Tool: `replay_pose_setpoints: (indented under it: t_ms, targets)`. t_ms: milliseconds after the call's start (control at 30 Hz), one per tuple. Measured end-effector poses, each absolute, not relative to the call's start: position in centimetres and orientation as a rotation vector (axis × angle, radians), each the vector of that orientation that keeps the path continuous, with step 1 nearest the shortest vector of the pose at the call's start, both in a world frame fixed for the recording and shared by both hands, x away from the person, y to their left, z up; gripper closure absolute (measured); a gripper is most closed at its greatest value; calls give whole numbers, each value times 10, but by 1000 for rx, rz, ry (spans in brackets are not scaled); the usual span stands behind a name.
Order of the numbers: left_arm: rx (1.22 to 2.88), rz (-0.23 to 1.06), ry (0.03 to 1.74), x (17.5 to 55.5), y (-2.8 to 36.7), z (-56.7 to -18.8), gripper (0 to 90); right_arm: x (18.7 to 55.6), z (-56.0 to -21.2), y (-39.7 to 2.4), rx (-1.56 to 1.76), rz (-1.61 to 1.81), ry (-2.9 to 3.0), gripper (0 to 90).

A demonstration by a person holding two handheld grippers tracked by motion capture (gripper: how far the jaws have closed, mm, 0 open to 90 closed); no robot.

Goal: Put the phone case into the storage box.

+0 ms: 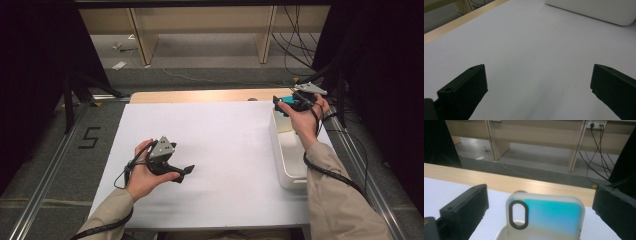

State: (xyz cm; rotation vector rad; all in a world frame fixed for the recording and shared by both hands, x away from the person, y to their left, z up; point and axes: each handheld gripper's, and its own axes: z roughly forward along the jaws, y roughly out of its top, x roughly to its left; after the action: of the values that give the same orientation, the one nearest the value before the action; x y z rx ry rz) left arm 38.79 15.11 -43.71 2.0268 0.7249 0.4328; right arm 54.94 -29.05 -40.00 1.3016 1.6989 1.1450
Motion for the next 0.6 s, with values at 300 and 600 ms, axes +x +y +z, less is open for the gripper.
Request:
replay_pose_setpoints:
  t_ms: [300,600]
  targets:
    - [2028,431,726,388,151,-437,3,538,-389,-287,1260,1170,1699,27]
    - [2026,430,726,387,150,-437,3,522,-383,-282,1194,1159,1726,33]
